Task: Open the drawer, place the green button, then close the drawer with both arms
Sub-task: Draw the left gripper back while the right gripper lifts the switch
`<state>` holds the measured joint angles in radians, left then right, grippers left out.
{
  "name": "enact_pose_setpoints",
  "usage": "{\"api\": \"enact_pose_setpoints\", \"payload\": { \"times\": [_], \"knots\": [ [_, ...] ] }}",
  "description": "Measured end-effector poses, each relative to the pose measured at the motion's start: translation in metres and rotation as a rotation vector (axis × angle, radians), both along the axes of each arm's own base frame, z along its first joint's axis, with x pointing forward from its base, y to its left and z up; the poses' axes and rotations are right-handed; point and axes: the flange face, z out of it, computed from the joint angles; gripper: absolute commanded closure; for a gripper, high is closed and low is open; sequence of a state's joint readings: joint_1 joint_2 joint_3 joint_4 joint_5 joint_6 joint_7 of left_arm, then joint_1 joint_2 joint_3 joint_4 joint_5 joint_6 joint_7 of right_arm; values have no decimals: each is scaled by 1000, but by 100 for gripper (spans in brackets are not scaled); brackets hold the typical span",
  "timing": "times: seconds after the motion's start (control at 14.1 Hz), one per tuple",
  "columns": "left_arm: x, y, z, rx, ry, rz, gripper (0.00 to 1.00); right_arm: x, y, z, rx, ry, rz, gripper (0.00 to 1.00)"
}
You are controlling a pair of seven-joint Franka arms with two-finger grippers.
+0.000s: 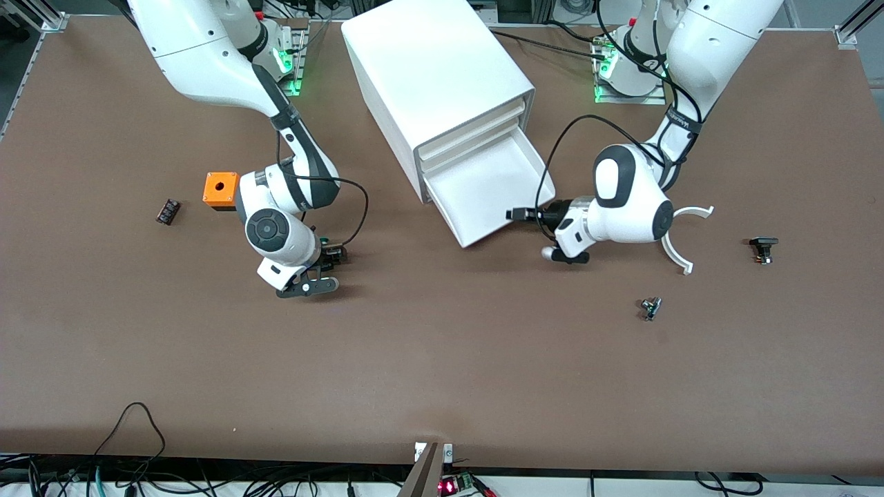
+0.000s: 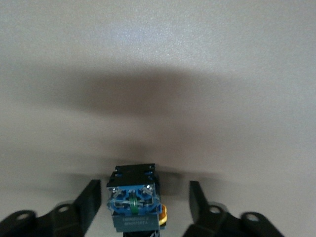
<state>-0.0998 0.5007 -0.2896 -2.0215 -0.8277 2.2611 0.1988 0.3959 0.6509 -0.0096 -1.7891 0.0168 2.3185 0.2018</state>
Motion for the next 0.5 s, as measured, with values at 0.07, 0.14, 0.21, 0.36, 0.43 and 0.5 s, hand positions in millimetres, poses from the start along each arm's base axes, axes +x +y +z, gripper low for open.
{"api": "enact_pose_setpoints", "payload": {
  "times": [0.07, 0.14, 0.21, 0.36, 0.43, 0.5],
  "knots": [
    [5, 2, 3, 4, -16, 13, 0, -1, 2, 0, 2, 1, 3, 55],
    [11, 7, 9, 13, -43, 18, 0, -2, 4, 0, 3, 1, 0, 60],
    [19, 14, 20, 35, -87, 7, 0, -2, 5, 0, 3, 0, -12, 64],
    [50, 51, 70, 104, -220, 9, 0, -3, 7, 0, 3, -5, -41, 70],
    [65, 80, 105, 133, -292, 39, 0, -3, 11, 1, 7, -8, -49, 72],
    [76, 113, 143, 157, -356, 81, 0, -3, 15, 3, 12, -13, -51, 72]
  ]
}}
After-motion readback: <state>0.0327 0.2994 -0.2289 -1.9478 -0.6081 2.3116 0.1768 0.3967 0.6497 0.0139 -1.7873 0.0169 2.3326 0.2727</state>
